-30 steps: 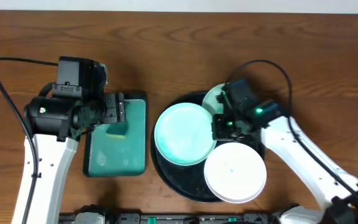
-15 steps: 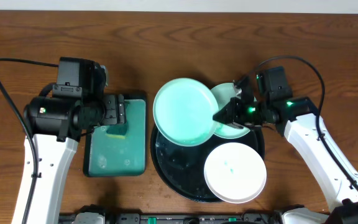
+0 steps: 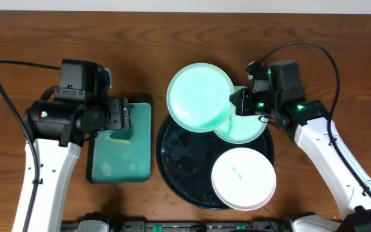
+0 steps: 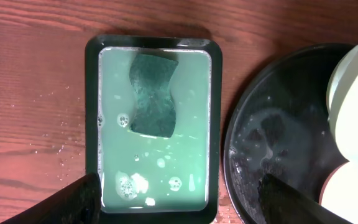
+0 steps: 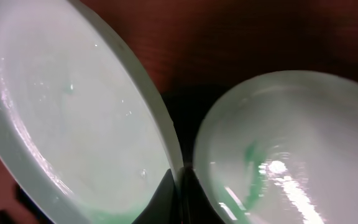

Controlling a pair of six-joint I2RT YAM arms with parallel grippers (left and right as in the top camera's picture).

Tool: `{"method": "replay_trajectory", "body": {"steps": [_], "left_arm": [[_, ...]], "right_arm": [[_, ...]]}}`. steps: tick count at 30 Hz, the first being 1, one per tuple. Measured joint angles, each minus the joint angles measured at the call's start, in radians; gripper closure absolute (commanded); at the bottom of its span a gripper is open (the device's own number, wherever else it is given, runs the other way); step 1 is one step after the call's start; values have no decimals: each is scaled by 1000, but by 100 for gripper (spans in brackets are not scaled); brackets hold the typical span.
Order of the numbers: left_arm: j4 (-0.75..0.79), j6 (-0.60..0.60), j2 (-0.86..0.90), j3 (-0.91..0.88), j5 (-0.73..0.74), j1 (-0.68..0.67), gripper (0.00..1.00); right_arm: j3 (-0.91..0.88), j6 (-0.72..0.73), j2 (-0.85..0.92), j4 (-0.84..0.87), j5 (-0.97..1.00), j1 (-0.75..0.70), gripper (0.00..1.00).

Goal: Clean dirty plates on tray and stack at the side
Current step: 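Lift the scrubbed plate with the right gripper and tilt it up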

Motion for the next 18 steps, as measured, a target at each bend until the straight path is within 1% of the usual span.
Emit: {"method": "replay_trajectory", "body": {"steps": [7, 10, 18], "left_arm": [[0, 0, 0, 0, 0, 0, 19], [0, 0, 0, 0, 0, 0, 19], [0, 0, 0, 0, 0, 0, 19]], "right_arm": [[0, -108, 0, -56, 133, 28, 99], [0, -142, 0, -64, 221, 80, 99], [4, -187, 0, -117, 517, 277, 99]]}}
